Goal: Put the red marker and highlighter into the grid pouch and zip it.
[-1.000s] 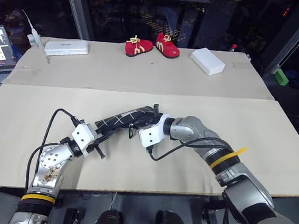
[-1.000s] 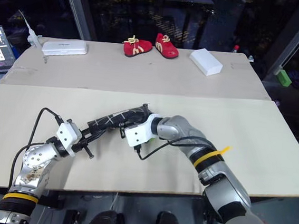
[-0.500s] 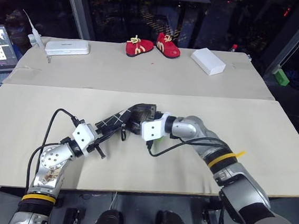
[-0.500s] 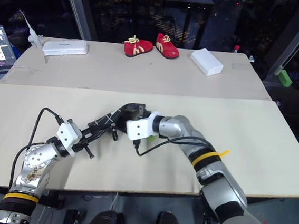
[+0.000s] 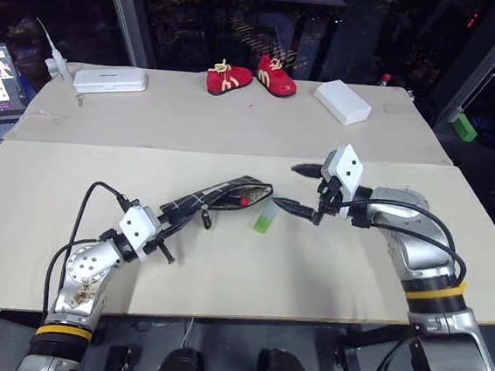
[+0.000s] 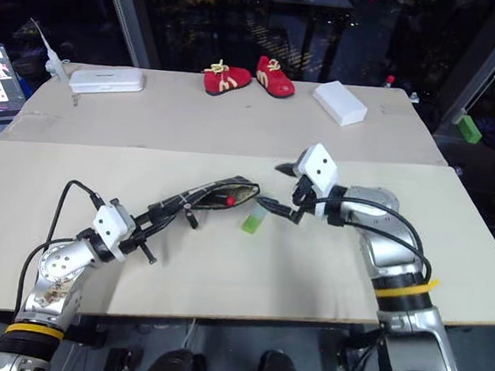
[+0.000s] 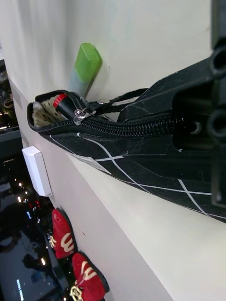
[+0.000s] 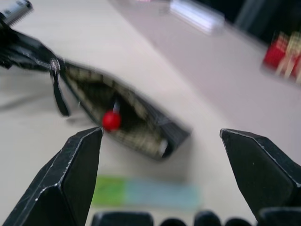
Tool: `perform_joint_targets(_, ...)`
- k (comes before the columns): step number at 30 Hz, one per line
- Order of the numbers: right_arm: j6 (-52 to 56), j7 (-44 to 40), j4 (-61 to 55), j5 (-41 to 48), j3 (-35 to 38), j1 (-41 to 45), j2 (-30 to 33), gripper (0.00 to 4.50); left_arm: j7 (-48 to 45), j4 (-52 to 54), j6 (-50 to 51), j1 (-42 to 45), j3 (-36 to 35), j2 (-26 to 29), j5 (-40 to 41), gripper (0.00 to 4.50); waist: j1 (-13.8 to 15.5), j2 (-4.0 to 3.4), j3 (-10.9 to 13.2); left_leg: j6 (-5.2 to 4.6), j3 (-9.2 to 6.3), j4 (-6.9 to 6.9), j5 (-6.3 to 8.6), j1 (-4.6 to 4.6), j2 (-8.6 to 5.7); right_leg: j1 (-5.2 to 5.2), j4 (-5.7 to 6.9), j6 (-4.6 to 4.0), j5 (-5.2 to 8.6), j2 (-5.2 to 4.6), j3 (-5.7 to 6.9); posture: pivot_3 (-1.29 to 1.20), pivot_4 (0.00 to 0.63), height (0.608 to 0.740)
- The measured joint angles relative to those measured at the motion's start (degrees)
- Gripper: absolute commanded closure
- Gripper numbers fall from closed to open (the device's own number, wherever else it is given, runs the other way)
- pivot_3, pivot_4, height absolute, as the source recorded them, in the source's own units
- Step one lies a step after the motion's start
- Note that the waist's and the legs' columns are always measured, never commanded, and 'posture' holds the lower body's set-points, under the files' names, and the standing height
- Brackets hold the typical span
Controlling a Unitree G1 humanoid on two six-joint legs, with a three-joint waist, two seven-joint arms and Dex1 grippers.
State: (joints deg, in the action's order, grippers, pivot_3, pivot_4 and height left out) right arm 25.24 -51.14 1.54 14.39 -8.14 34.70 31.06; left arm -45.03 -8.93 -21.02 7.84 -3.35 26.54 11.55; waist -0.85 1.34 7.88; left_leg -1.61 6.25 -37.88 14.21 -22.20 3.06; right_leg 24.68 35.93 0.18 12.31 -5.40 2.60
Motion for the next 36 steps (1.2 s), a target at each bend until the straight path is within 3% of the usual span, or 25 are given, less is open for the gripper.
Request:
perform_joint_targets(3, 15.71, 5.40, -4.72, 0.90, -0.31, -2.41, -1.68, 0.07, 0.38, 0.37, 0.04, -0.26, -0.11, 0.00, 0.07, 4.50, 0.04, 0.00, 0.00, -0.01, 0.00, 0.00, 0.00, -0.08, -0.01, 0.06, -0.04, 0.00, 0.00, -0.03, -0.03, 0.00, 0.150, 0.740)
perform_joint_targets(6, 31.96, 14.61, -7.33, 2.30, 2.01, -2.11, -8.84, 0.07, 0.74, 0.56, 0.08, -0.54, -0.17, -0.16, 0.06, 4.50, -0.15, 0.00, 0.00, 0.00, 0.01, 0.00, 0.00, -0.10, -0.02, 0.15, 0.03, 0.00, -0.01, 0.03, -0.10, 0.00, 0.150, 0.740)
perform_joint_targets(12, 46.28, 27.35, -8.59, 2.07, 6.84, -0.45, -17.04, 0.07, 3.14, 0.55, 2.67, 0.69, -0.94, -1.27, 1.21, 4.50, 0.30, 0.00, 0.00, 0.00, 0.01, 0.00, -0.01, -0.26, -0.10, 0.26, 0.01, 0.02, -0.01, 0.01, -0.07, 0.00, 0.150, 0.740)
perform_joint_targets(21, 47.98, 34.42, -6.31, 0.14, 6.89, 2.75, -20.09, 0.07, 3.72, 2.19, 9.84, 2.75, -1.74, -1.83, 4.40, 4.50, -0.28, 0.00, 0.00, 0.00, 0.05, 0.00, -0.01, -0.29, -0.11, 0.32, 0.03, 0.04, 0.00, 0.08, -0.10, 0.00, 0.150, 0.740)
perform_joint_targets(25, 47.34, 36.92, -0.70, -1.14, 6.07, 6.92, -23.55, 0.07, 1.35, 6.06, 17.58, 1.78, 0.54, 0.21, 4.65, 4.50, -0.90, 0.00, 0.00, 0.02, 0.05, 0.00, -0.02, -0.30, -0.08, 0.33, 0.06, 0.04, 0.00, 0.13, -0.11, 0.00, 0.150, 0.740)
perform_joint_targets(36, 42.17, 38.68, 8.16, -3.54, 2.86, 11.20, -25.98, 0.07, 2.18, 6.88, 18.83, 1.59, 0.51, 0.00, 4.46, 4.50, -1.43, 0.00, -0.01, 0.02, 0.02, 0.00, -0.02, -0.37, -0.09, 0.35, 0.02, 0.04, 0.00, 0.09, -0.11, 0.00, 0.150, 0.740)
